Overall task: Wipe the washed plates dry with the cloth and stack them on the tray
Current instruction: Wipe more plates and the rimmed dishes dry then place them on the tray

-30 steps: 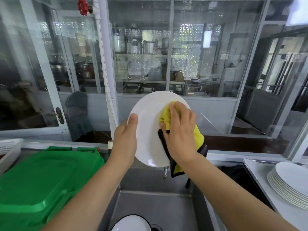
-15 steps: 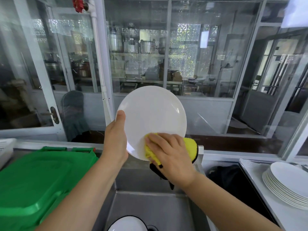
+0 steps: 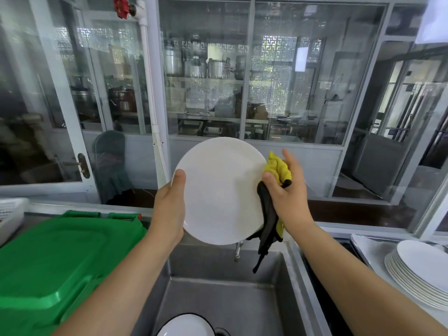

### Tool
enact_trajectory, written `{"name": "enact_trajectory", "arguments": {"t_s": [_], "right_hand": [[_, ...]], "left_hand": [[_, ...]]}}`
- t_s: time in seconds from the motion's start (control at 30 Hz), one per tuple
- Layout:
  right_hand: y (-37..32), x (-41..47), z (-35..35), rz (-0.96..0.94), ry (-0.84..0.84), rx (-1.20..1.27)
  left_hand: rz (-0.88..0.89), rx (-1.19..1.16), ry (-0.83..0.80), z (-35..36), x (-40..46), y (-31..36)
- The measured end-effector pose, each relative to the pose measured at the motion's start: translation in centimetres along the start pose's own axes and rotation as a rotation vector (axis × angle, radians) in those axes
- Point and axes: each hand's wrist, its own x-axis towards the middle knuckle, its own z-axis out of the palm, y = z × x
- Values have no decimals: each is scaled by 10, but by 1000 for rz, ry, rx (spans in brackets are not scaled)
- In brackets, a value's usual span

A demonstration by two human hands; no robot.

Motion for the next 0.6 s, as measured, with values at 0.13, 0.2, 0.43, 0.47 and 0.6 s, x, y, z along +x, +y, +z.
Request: {"name": "enact_trajectory", "arguments": {"t_s": [0.13,0.2,0.43,0.47,0.6], "right_hand": [[-2,-8,1,259,-82,244],[-5,-9,2,301,-70,233],[-20,-23,11,-199,6,-70],[-19,-27,11,-315,8,-216],[-8,-44,19,-726,41,-569]], "left_hand": [[14,60,-25,-7,2,-9],[-4,111,-14,-11,5,-14],[-337,296,25,-8,6,-18],[-405,193,5,-5,0,-16],[-512,-218,-163,8,-12,-2]]}}
